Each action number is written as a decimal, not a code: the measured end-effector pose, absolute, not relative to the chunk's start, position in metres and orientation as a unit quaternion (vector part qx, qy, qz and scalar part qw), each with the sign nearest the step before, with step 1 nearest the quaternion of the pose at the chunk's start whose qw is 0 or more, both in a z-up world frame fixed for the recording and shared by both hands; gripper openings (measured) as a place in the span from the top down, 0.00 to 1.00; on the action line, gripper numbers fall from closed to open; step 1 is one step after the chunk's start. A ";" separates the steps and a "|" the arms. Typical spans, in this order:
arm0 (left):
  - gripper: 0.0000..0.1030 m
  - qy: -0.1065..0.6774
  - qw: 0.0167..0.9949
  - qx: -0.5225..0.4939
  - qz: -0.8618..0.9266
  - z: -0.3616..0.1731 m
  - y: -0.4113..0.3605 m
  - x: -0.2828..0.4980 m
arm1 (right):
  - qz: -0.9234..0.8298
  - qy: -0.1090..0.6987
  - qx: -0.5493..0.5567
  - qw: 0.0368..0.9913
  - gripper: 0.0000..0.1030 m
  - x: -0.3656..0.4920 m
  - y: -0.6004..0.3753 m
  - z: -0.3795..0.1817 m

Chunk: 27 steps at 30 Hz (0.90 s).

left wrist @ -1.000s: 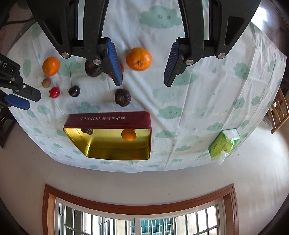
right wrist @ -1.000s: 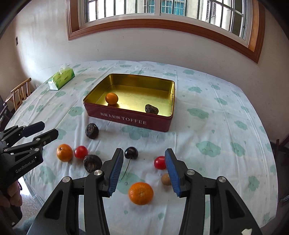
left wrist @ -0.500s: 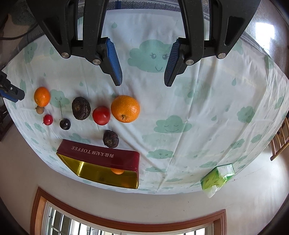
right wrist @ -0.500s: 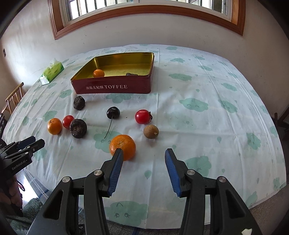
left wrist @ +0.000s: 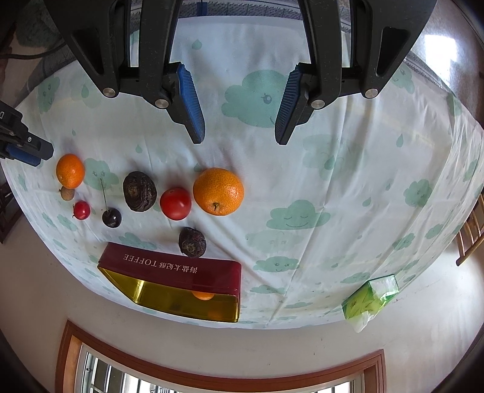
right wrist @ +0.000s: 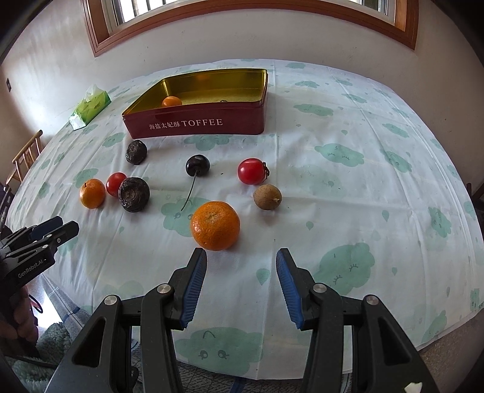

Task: Organize fruits
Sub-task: 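Close the left tool on the mandarin while the right tool grasps another orange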

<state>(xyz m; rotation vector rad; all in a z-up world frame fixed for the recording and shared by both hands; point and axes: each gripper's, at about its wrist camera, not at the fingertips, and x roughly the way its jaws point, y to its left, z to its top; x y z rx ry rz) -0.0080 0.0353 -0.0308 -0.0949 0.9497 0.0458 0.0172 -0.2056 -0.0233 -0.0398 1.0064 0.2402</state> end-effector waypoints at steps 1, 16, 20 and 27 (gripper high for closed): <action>0.52 0.456 0.888 -0.046 0.021 -0.031 0.035 -0.008 | 0.116 0.482 -0.021 0.868 0.56 0.017 -0.204 -0.024; 0.52 0.452 0.891 -0.038 0.018 -0.031 0.031 0.002 | 0.130 0.492 -0.039 0.860 0.56 0.029 -0.189 -0.034; 0.52 0.454 0.890 -0.040 0.015 -0.032 0.031 0.006 | 0.132 0.495 -0.038 0.858 0.56 0.033 -0.188 -0.036; 0.52 0.461 0.886 -0.042 0.012 -0.035 0.030 0.015 | 0.136 0.497 -0.042 0.856 0.56 0.040 -0.183 -0.038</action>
